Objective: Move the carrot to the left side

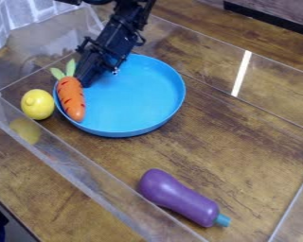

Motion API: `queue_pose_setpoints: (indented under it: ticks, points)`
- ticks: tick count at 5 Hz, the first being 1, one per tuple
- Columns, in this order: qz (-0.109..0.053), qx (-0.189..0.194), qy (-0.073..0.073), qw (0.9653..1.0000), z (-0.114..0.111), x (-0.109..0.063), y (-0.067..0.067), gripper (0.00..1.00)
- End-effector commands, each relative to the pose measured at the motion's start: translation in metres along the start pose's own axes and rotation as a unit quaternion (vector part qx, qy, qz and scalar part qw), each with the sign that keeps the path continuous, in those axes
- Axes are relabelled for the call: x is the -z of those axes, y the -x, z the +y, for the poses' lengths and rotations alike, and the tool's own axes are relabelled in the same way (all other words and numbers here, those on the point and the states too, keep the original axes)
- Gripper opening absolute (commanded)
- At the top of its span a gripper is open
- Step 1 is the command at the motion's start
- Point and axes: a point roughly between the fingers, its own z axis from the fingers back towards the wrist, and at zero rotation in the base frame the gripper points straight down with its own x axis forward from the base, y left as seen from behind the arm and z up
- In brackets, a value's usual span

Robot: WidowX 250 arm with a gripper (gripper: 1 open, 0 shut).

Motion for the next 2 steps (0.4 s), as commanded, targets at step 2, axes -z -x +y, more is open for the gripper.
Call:
queue_pose_setpoints:
  ticks: [2]
  points:
    - [-0.026, -0.03, 0.004, 0.9992, -0.0008, -0.0287, 0.0184, 0.0]
